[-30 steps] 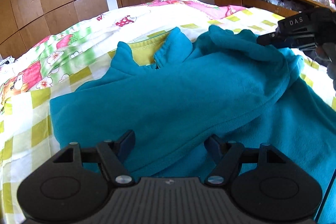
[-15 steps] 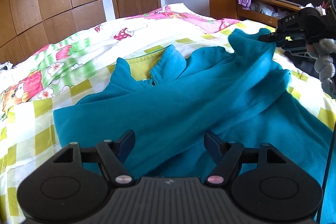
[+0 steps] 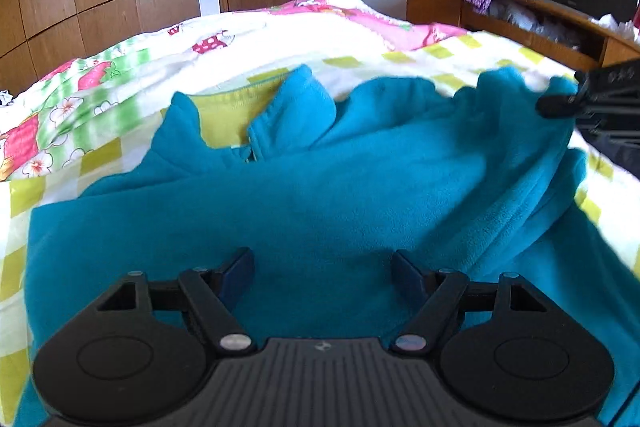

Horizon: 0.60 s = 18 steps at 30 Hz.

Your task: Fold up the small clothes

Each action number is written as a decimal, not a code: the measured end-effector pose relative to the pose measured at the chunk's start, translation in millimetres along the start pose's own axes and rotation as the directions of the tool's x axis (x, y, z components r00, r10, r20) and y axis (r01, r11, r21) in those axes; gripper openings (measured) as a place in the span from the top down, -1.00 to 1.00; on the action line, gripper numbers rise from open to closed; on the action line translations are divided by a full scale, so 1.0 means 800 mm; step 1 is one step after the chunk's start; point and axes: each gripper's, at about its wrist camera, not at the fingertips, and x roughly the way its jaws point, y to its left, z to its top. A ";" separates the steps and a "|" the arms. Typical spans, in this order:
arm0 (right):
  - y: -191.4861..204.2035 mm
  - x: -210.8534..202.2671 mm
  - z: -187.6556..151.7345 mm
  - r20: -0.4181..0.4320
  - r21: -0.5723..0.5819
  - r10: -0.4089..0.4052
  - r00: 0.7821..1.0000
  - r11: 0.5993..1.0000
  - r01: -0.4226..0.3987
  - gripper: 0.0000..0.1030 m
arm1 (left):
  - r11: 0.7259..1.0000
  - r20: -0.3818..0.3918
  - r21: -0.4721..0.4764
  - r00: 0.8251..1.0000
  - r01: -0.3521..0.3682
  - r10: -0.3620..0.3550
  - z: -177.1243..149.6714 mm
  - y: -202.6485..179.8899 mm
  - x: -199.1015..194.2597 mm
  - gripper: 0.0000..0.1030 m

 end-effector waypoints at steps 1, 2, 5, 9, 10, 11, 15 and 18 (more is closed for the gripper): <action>-0.004 -0.001 -0.001 0.002 0.018 0.013 1.000 1.000 -0.013 0.71 | 1.000 0.010 -0.014 1.000 -0.001 0.001 0.001 -0.002 0.000 -0.69; -0.006 0.000 -0.003 0.001 0.029 0.027 1.000 0.999 -0.027 0.71 | 0.999 0.030 -0.036 0.999 0.017 -0.016 0.006 -0.002 -0.006 -0.69; -0.005 0.009 0.001 -0.005 0.022 0.059 0.998 0.998 -0.059 0.63 | 0.994 0.116 -0.085 0.991 0.070 -0.060 0.025 0.001 -0.024 -0.70; -0.007 0.012 0.008 0.025 0.088 0.071 0.997 0.993 -0.073 0.53 | 0.992 0.034 -0.085 0.995 0.092 -0.089 0.039 -0.019 0.018 -0.72; -0.006 0.008 0.008 0.034 0.083 0.058 0.998 0.995 -0.061 0.66 | 0.992 -0.015 -0.071 0.994 0.103 -0.104 0.038 -0.031 0.036 -0.72; -0.006 0.002 0.009 0.042 0.076 0.057 0.997 0.995 -0.060 0.72 | 0.997 -0.013 -0.032 0.997 0.074 -0.074 0.036 -0.046 0.042 -0.72; 0.006 -0.031 0.013 0.087 0.010 0.077 0.993 0.997 -0.078 0.89 | 0.995 0.038 0.046 0.995 0.087 -0.089 0.042 -0.075 0.040 -0.73; 0.035 -0.035 0.014 0.107 -0.090 0.077 0.991 0.994 -0.067 0.89 | 0.996 0.016 -0.004 0.996 0.088 -0.088 0.041 -0.061 0.043 -0.81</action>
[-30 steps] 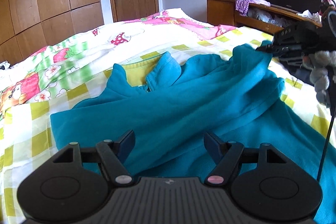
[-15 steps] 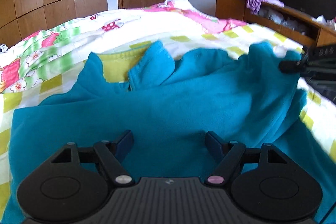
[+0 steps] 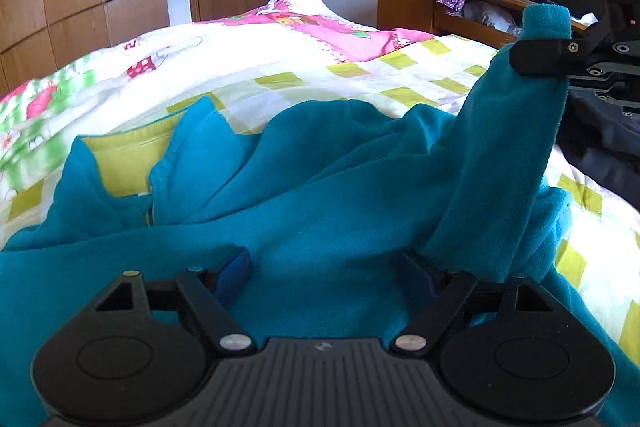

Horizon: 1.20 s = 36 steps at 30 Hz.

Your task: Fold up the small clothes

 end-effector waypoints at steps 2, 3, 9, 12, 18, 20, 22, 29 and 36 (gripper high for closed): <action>0.027 0.007 -0.004 -0.010 -0.069 0.039 0.999 0.997 -0.040 0.89 | 0.998 0.018 -0.055 1.000 0.008 -0.007 -0.007 0.020 -0.020 -0.79; 0.042 0.011 -0.007 -0.016 -0.117 0.052 0.998 0.992 -0.054 0.89 | 0.996 0.029 -0.090 1.000 0.001 0.001 -0.013 0.033 -0.034 -0.79; 0.108 0.058 -0.042 -0.109 -0.329 0.073 0.991 0.939 -0.105 0.90 | 0.980 0.027 -0.196 0.998 -0.043 0.049 -0.046 0.088 -0.075 -0.79; 0.117 0.066 -0.062 -0.135 -0.435 0.022 0.991 0.897 -0.080 0.90 | 0.977 0.033 -0.213 0.999 -0.029 0.036 -0.056 0.095 -0.079 -0.79; 0.111 0.084 -0.102 -0.254 -0.551 -0.040 0.966 0.827 -0.111 0.78 | 0.961 0.055 -0.275 0.998 -0.015 0.032 -0.066 0.109 -0.100 -0.79; 0.113 0.073 -0.104 -0.283 -0.547 0.013 0.959 0.819 -0.173 0.68 | 0.957 0.064 -0.289 0.997 -0.032 0.053 -0.065 0.116 -0.109 -0.79; 0.113 0.059 -0.102 -0.293 -0.540 0.064 0.954 0.812 -0.220 0.53 | 0.955 0.081 -0.295 0.994 -0.041 0.068 -0.060 0.121 -0.116 -0.79; 0.110 0.045 -0.083 -0.317 -0.457 0.150 0.936 0.841 -0.290 0.09 | 0.969 0.150 -0.243 0.986 -0.032 0.070 -0.015 0.106 -0.106 -0.79; 0.099 0.023 -0.091 -0.210 -0.657 0.024 0.978 0.737 -0.159 0.15 | 0.973 0.104 -0.227 0.994 0.043 -0.020 0.020 0.088 -0.052 -0.79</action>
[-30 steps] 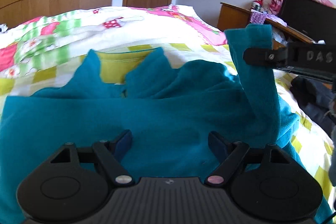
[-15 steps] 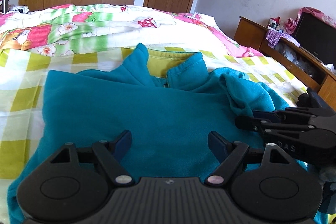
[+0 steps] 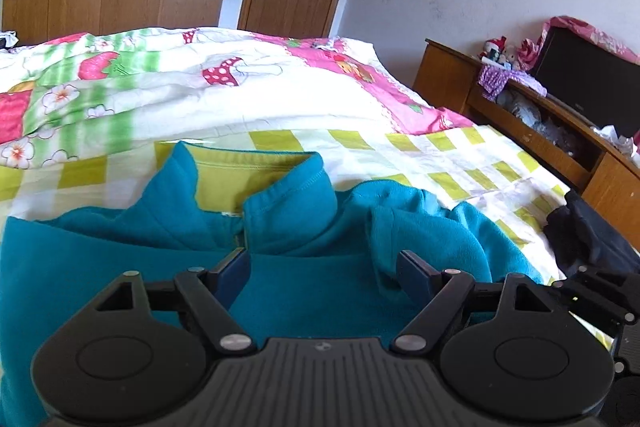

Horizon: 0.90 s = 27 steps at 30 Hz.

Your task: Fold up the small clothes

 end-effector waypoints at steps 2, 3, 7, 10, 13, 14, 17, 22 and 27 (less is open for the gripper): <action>0.000 -0.005 -0.014 0.001 -0.060 -0.047 0.999 0.997 0.047 0.14 | 0.999 -0.016 0.043 1.000 0.008 -0.007 -0.006 -0.013 0.006 -0.79; -0.002 -0.005 -0.020 0.000 -0.069 -0.077 0.997 0.995 0.077 0.14 | 0.998 -0.018 0.054 1.000 0.012 -0.011 -0.008 -0.018 0.009 -0.79; -0.012 -0.008 -0.029 -0.029 -0.001 -0.096 0.995 0.995 0.096 0.16 | 0.998 -0.031 0.035 0.998 0.047 -0.046 -0.006 -0.028 0.018 -0.79; -0.013 -0.002 -0.028 -0.040 0.077 -0.097 0.995 0.992 0.100 0.19 | 0.999 -0.102 0.022 0.994 0.042 -0.040 -0.003 -0.034 0.041 -0.74; -0.019 0.015 -0.027 -0.080 0.099 -0.153 0.985 0.982 0.161 0.75 | 0.998 -0.150 0.020 0.987 0.063 -0.059 -0.002 -0.040 0.046 0.06; -0.028 0.013 -0.027 -0.085 0.148 -0.137 0.987 0.978 0.149 0.75 | 0.996 -0.139 0.011 0.987 0.086 -0.083 -0.001 -0.042 0.040 0.21; -0.052 -0.008 -0.034 -0.058 0.278 -0.133 0.989 0.950 0.144 0.80 | 0.993 -0.100 -0.020 0.988 0.120 -0.121 -0.005 -0.049 0.019 0.39; -0.066 -0.011 -0.052 -0.065 0.391 -0.119 0.991 0.910 0.135 0.75 | 0.995 -0.183 -0.036 0.978 0.093 -0.098 -0.030 -0.048 0.030 0.41; -0.038 -0.021 -0.042 -0.001 0.241 -0.198 0.980 0.951 0.193 0.53 | 0.986 -0.150 -0.084 0.977 0.141 -0.153 -0.017 -0.045 0.019 0.30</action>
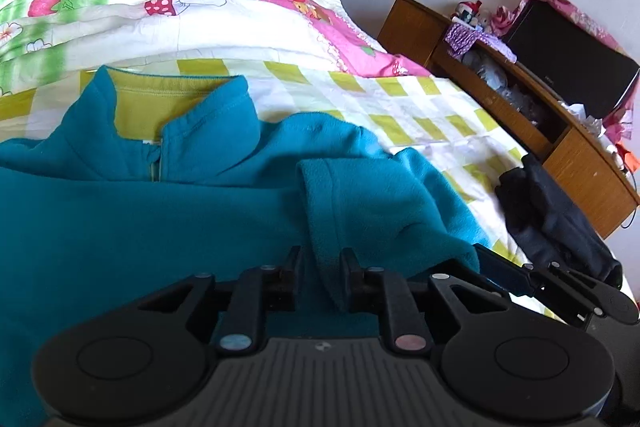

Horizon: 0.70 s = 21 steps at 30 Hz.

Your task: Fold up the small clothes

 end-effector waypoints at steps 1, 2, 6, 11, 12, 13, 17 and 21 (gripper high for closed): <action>0.005 -0.003 0.000 0.023 -0.042 -0.011 1.000 0.999 0.012 0.52 | 1.000 0.001 -0.003 1.000 0.009 -0.009 0.003 -0.001 0.001 0.15; 0.011 -0.003 0.001 0.039 -0.086 -0.018 0.999 0.996 0.022 0.52 | 1.000 0.002 -0.008 1.000 0.012 -0.012 0.004 -0.001 0.003 -0.01; 0.033 0.004 -0.001 0.058 -0.228 -0.042 0.997 0.972 0.054 0.48 | 1.000 -0.034 0.008 0.999 0.021 -0.021 0.008 -0.008 0.015 -0.07; 0.016 0.004 -0.002 -0.032 -0.162 -0.044 0.999 0.986 0.038 0.59 | 0.997 -0.057 0.079 0.998 0.018 -0.014 0.010 -0.023 0.018 -0.06; 0.013 0.004 -0.005 -0.050 -0.149 -0.031 0.998 0.989 0.023 0.51 | 0.997 -0.062 0.079 0.998 0.013 -0.008 0.010 -0.024 0.020 -0.06; 0.012 0.005 -0.008 -0.063 -0.147 -0.029 0.998 0.989 0.019 0.45 | 0.997 -0.067 0.071 0.998 0.006 -0.001 0.011 -0.023 0.023 -0.06; 0.011 0.005 -0.014 -0.042 -0.131 -0.016 0.999 0.991 0.010 0.61 | 0.998 -0.095 0.060 0.995 -0.022 0.028 0.015 -0.024 0.036 -0.17; -0.002 -0.004 -0.014 -0.025 -0.075 0.008 1.000 0.997 -0.009 0.83 | 0.998 -0.093 0.035 0.994 -0.050 0.054 0.014 -0.026 0.041 -0.30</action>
